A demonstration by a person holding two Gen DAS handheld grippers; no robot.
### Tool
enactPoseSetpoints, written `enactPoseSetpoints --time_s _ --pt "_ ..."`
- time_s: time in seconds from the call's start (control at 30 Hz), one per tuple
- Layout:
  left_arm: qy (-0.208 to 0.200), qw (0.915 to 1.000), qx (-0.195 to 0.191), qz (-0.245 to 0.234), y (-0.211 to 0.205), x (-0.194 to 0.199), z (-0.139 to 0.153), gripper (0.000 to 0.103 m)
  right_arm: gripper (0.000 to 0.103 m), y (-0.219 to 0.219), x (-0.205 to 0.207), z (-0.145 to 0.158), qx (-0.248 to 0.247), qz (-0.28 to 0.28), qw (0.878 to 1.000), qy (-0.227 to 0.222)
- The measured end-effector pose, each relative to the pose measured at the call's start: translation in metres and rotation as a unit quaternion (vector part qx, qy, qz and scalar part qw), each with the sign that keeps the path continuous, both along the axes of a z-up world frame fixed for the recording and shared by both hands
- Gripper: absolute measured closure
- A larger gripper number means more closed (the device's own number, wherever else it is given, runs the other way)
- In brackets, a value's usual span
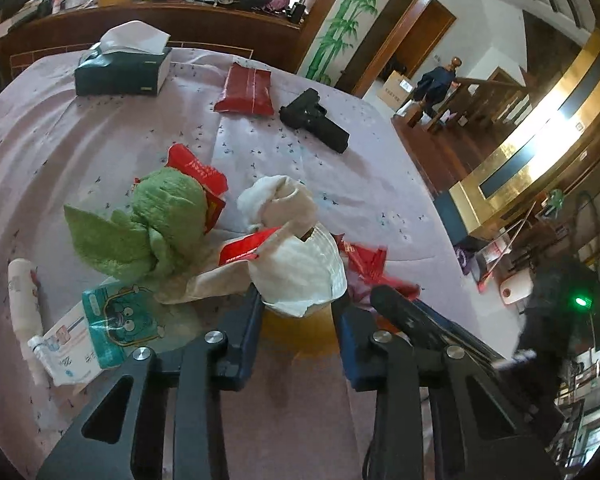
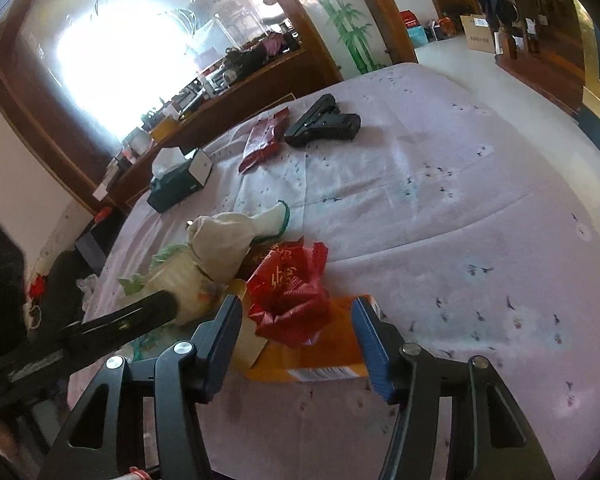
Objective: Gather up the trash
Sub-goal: 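Grasp the white-red plastic wrapper with the left tool while the right tool grasps the red snack bag, then carry both items over the red basket and open both tools to drop them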
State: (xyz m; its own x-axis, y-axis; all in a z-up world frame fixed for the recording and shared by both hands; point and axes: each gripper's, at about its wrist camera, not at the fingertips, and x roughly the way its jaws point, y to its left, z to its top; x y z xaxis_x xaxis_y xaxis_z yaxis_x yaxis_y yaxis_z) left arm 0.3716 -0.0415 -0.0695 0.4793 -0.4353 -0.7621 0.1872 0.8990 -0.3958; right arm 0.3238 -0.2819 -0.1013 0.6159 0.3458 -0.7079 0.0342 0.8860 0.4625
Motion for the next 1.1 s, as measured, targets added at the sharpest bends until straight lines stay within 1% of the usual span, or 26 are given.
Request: enactPoseSetpoints --time_s 0.03,0.1,0.13,0.17,0.23,0.33,0.43,0.6,0.7,0.77,0.8,0.87,0.97,1.03,1.1 --pt "-0.005 1.0 -0.003 0.0 0.003 -0.005 0.002 0.072 0.059 0.001 0.0 -0.002 0.004 0.001 1.0 0.003" --pt "-0.019 0.9998 -0.004 0.0 0.01 -0.017 0.007 0.074 0.061 0.002 -0.002 -0.002 0.005 0.002 1.0 0.003" --pt "-0.023 0.9997 -0.005 -0.001 0.013 -0.023 0.009 0.074 0.067 0.003 -0.004 -0.001 0.002 0.002 1.0 0.002" --pt "-0.024 0.9997 -0.01 -0.004 0.017 -0.031 0.01 0.074 0.07 0.004 -0.008 0.001 0.003 0.002 1.0 -0.002" --pt "-0.029 0.9993 -0.021 -0.01 0.022 -0.045 0.012 0.074 0.072 0.004 -0.016 0.006 0.007 0.001 1.0 -0.008" --pt "-0.04 0.9981 -0.041 -0.022 0.032 -0.073 0.016 0.074 0.074 0.007 -0.046 0.025 -0.007 -0.006 0.999 -0.037" --pt "-0.05 0.9964 -0.059 -0.035 0.038 -0.109 0.02 0.074 0.074 0.01 -0.09 0.048 -0.017 -0.019 0.997 -0.068" --pt "-0.084 0.9928 -0.054 -0.067 0.03 -0.175 0.036 0.074 0.074 0.01 -0.181 0.086 -0.044 -0.048 0.991 -0.115" --pt "-0.104 0.9899 -0.044 -0.086 0.018 -0.211 0.051 0.074 0.074 0.006 -0.232 0.106 -0.059 -0.07 0.987 -0.134" --pt "-0.113 0.9873 -0.047 -0.102 0.011 -0.233 0.06 0.074 0.074 0.0 -0.265 0.117 -0.065 -0.083 0.984 -0.146" --pt "-0.119 0.9855 -0.049 -0.11 0.007 -0.243 0.066 0.074 0.074 -0.002 -0.275 0.12 -0.068 -0.088 0.983 -0.149" --pt "-0.131 0.9828 -0.051 -0.12 0.001 -0.261 0.075 0.074 0.074 -0.006 -0.304 0.129 -0.089 -0.106 0.978 -0.159" --pt "-0.14 0.9783 -0.059 -0.142 -0.009 -0.284 0.087 0.074 0.074 -0.013 -0.331 0.138 -0.09 -0.117 0.974 -0.169" --pt "-0.148 0.9745 -0.058 -0.158 -0.019 -0.299 0.094 0.074 0.074 -0.017 -0.349 0.144 -0.102 -0.13 0.97 -0.178" --pt "-0.152 0.9712 -0.063 -0.172 -0.028 -0.309 0.098 0.074 0.074 -0.023 -0.363 0.149 -0.103 -0.142 0.967 -0.183"
